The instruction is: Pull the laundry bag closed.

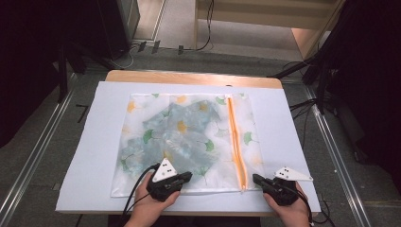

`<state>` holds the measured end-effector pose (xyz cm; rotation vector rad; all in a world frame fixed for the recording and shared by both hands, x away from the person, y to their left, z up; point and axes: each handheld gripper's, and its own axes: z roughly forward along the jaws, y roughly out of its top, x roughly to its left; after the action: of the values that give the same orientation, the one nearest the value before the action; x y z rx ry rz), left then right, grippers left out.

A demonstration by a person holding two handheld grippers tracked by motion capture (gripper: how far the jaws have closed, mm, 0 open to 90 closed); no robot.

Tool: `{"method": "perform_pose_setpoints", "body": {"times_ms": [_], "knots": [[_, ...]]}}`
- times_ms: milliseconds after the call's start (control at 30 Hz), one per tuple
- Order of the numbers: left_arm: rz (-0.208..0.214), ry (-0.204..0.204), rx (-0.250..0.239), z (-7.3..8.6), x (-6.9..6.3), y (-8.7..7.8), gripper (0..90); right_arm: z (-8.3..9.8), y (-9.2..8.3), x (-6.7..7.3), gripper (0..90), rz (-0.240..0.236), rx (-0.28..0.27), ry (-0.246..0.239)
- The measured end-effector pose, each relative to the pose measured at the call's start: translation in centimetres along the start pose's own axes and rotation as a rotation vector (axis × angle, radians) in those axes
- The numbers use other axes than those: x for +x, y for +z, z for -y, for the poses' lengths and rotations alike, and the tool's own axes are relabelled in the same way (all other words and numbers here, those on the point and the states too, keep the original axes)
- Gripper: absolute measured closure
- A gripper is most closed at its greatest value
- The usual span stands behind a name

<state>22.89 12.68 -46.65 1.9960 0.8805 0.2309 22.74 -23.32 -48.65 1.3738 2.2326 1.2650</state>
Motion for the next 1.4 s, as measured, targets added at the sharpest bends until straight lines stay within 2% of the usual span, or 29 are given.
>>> {"method": "perform_pose_setpoints", "body": {"times_ms": [167,267,367,500,567,633,700,733,800,867,933,1000,1100,1133,1167,1233,1333,1400], "knots": [[0.04,0.002,-0.001,-1.1,-1.5,2.2,88.5,0.2,0.4,0.2,90.0,-0.011,0.034,-0.017],[0.054,0.025,0.018,-1.7,-2.5,3.6,87.9,0.2,0.5,0.3,90.0,-0.026,0.038,-0.019],[0.062,0.036,0.01,-2.1,-3.7,4.8,87.3,0.2,0.5,0.4,90.0,-0.041,0.046,-0.018],[0.061,0.08,0.017,-2.8,-5.3,6.6,86.8,0.2,0.5,0.8,90.0,-0.062,0.057,-0.04],[0.074,0.061,0.015,-3.2,-5.7,7.3,86.3,0.2,0.5,1.0,90.0,-0.069,0.064,-0.057],[0.091,0.041,0.031,-3.3,-5.9,8.1,86.0,0.2,0.5,1.1,90.0,-0.071,0.065,-0.051],[0.097,0.036,0.067,-3.3,-6.2,8.8,85.0,0.1,0.2,1.3,90.0,-0.067,0.033,-0.064],[0.084,0.044,0.079,-3.3,-6.3,8.9,85.1,0.0,0.1,1.4,90.0,-0.071,0.017,-0.062],[0.094,0.029,0.087,-3.3,-6.3,9.1,84.8,-0.1,0.0,1.5,90.0,-0.072,0.011,-0.062],[0.082,0.015,0.102,-3.4,-6.2,9.2,84.8,-0.1,0.3,1.6,90.0,-0.075,0.027,-0.065],[0.079,0.006,0.129,-3.4,-6.3,9.5,84.6,0.0,0.8,1.7,90.0,-0.076,0.065,-0.07],[0.07,0.001,0.144,-3.5,-6.5,9.7,84.8,0.0,0.9,1.8,90.0,-0.073,0.07,-0.071],[0.037,0.033,0.143,-3.4,-6.9,9.7,87.5,-0.1,0.8,1.8,90.0,-0.059,0.07,-0.077],[0.038,0.038,0.141,-3.4,-7.0,9.7,89.0,-0.2,0.3,1.9,90.0,-0.069,0.029,-0.078],[0.039,0.039,0.14,-3.4,-7.0,9.7,89.0,-0.2,0.3,1.9,90.0,-0.069,0.029,-0.078],[0.05,0.031,0.144,-3.4,-6.8,9.7,90.0,-0.3,-0.3,2.0,89.7,-0.093,-0.006,-0.083],[0.06,0.018,0.146,-3.4,-6.7,9.7,90.0,-0.1,-0.6,2.4,86.4,-0.146,-0.003,-0.096],[0.066,0.005,0.146,-3.4,-6.6,9.7,90.0,0.2,-0.5,3.0,84.2,-0.143,0.02,-0.14]]}}
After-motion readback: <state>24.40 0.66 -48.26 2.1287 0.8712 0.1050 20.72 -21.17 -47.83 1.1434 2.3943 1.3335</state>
